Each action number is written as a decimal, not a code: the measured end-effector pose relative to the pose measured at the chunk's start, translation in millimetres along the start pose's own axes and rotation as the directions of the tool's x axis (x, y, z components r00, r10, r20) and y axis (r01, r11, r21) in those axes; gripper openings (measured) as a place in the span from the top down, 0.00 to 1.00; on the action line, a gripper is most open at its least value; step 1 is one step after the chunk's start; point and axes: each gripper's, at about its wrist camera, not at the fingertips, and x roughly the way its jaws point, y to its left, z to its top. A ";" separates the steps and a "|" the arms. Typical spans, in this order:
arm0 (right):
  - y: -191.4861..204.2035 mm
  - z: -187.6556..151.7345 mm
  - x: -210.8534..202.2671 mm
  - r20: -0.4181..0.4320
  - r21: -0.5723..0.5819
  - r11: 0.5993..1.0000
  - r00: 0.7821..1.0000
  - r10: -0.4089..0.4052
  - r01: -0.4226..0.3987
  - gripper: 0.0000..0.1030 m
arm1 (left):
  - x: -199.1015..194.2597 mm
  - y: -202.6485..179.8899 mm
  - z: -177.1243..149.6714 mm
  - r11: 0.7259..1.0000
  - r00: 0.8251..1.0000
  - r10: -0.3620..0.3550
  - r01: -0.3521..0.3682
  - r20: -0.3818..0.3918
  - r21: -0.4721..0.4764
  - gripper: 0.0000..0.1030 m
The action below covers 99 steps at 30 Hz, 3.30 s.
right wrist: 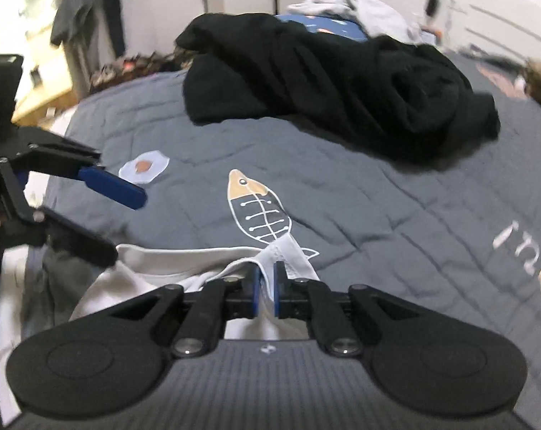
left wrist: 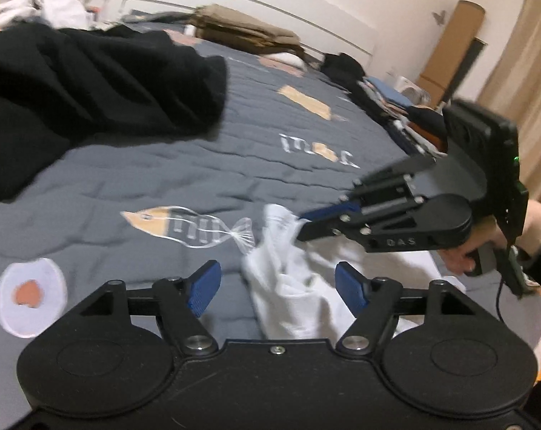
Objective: Fold clothes
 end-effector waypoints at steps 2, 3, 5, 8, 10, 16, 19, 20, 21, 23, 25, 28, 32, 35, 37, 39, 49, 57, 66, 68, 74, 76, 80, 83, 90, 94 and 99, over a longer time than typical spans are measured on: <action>4.6 3.3 -0.4 -0.013 -0.058 0.998 1.000 -0.010 0.009 0.95 | 12.0 1.1 -1.1 1.000 1.000 0.012 -0.012 -0.011 -0.012 0.34; 6.9 4.9 -0.5 -0.019 -0.088 0.996 1.000 -0.015 0.013 0.95 | 18.3 2.3 -1.9 1.000 1.000 0.019 -0.020 -0.019 -0.019 0.44; 11.4 8.2 -0.9 -0.030 -0.146 0.989 0.999 -0.026 0.021 0.95 | 31.7 8.3 -5.8 0.997 0.997 0.043 -0.047 -0.068 -0.057 0.83; 18.3 13.1 -1.4 -0.047 -0.232 0.972 0.998 -0.043 0.031 0.95 | 38.7 19.4 -10.9 0.991 0.990 0.069 -0.082 -0.126 -0.106 0.93; 24.5 15.7 -2.0 -0.057 -0.292 0.956 0.997 -0.048 0.029 0.94 | 31.3 24.5 -9.5 0.989 0.992 0.066 -0.080 -0.112 -0.125 0.94; 66.0 16.3 13.0 -0.116 -0.583 0.812 0.992 -0.052 -0.025 0.85 | 20.9 42.6 -4.0 0.973 0.994 0.038 -0.061 -0.107 -0.225 0.98; 78.1 18.2 27.5 -0.153 -0.687 0.726 0.984 -0.087 -0.042 0.76 | 27.5 40.7 -4.9 0.973 0.990 0.042 -0.071 -0.132 -0.218 0.98; 79.9 20.0 30.8 -0.172 -0.703 0.709 0.981 -0.090 -0.058 0.71 | 29.2 41.3 -4.6 0.972 0.989 0.042 -0.072 -0.138 -0.222 0.98; 81.2 22.0 33.7 -0.193 -0.715 0.695 0.977 -0.091 -0.077 0.70 | 30.0 42.2 -4.6 0.971 0.989 0.039 -0.071 -0.141 -0.228 0.98; 83.0 23.7 40.1 -0.231 -0.743 0.660 0.967 -0.103 -0.107 0.70 | 30.6 44.6 -3.4 0.969 0.990 0.033 -0.066 -0.139 -0.237 0.98; 85.1 23.6 46.5 -0.263 -0.775 0.618 0.957 -0.120 -0.135 0.70 | 30.0 45.2 -3.8 0.970 0.990 0.029 -0.062 -0.138 -0.237 0.98; 91.0 14.7 52.0 -0.290 -0.831 0.529 0.946 -0.144 -0.174 0.70 | 29.5 47.0 -4.6 0.968 0.990 0.025 -0.059 -0.139 -0.244 0.98; 100.5 0.2 53.0 -0.263 -0.898 0.403 0.950 -0.166 -0.179 0.70 | 30.6 48.3 -3.9 0.964 0.990 0.024 -0.060 -0.142 -0.257 0.98; 99.8 1.5 55.5 -0.253 -0.884 0.441 0.953 -0.168 -0.157 0.71 | 31.1 48.9 -3.8 0.960 0.989 0.023 -0.062 -0.144 -0.272 0.98; 99.2 2.3 57.2 -0.247 -0.873 0.466 0.954 -0.170 -0.143 0.78 | 30.6 48.8 -3.8 0.960 0.989 0.027 -0.065 -0.143 -0.271 0.98; 98.7 3.2 58.8 -0.240 -0.862 0.491 0.955 -0.171 -0.129 0.94 | 30.6 49.0 -3.6 0.960 0.989 0.028 -0.066 -0.142 -0.271 0.98; 10.0 27.5 53.3 -0.240 -0.182 0.976 0.968 0.076 -0.122 0.95 | 31.1 48.1 -3.6 0.964 0.990 0.019 -0.056 -0.143 -0.258 0.98; -61.6 11.6 34.3 -0.030 0.507 0.840 0.970 0.240 -0.192 0.96 | 28.6 45.4 -4.5 0.967 0.990 0.014 -0.049 -0.140 -0.250 0.98; -69.6 -4.1 16.7 0.089 0.612 0.754 0.968 0.236 -0.240 0.96 | 9.9 -1.0 15.1 0.992 0.996 0.075 -0.080 0.056 0.101 0.97; -69.9 -4.2 12.3 0.085 0.604 0.763 0.970 0.226 -0.231 0.96 | 11.9 -8.6 19.8 0.987 0.996 0.061 -0.071 0.070 0.147 0.97; -68.4 -5.0 5.9 0.077 0.590 0.778 0.974 0.212 -0.216 0.96 | 47.2 -23.0 24.3 0.972 0.999 0.041 -0.039 -0.003 0.232 0.97; -68.2 -8.8 6.3 0.083 0.599 0.772 0.975 0.205 -0.213 0.96 | 58.2 -24.5 22.1 0.969 0.999 0.043 -0.037 -0.020 0.243 0.97; -69.6 -13.8 7.2 0.092 0.602 0.768 0.974 0.207 -0.220 0.96 | 67.6 -23.6 22.3 0.968 0.997 0.068 -0.058 -0.031 0.246 0.79; -71.7 -15.2 5.4 0.102 0.599 0.768 0.972 0.210 -0.229 0.96 | 67.1 -21.3 23.3 0.964 0.998 0.056 -0.048 -0.026 0.261 0.77; -78.8 -15.9 -1.9 0.127 0.597 0.765 0.971 0.205 -0.239 0.96 | 56.3 -12.7 31.2 0.966 1.000 -0.029 0.028 -0.002 0.255 1.00; -80.8 -21.4 -16.0 0.168 0.602 0.767 0.974 0.150 -0.222 0.94 | 51.9 1.8 39.7 0.980 0.998 0.037 -0.047 0.058 0.193 1.00; -75.7 -34.5 -36.9 0.200 0.622 0.758 0.976 0.088 -0.196 0.92 | 53.6 -4.4 35.5 0.972 0.999 0.030 -0.026 -0.017 0.233 0.97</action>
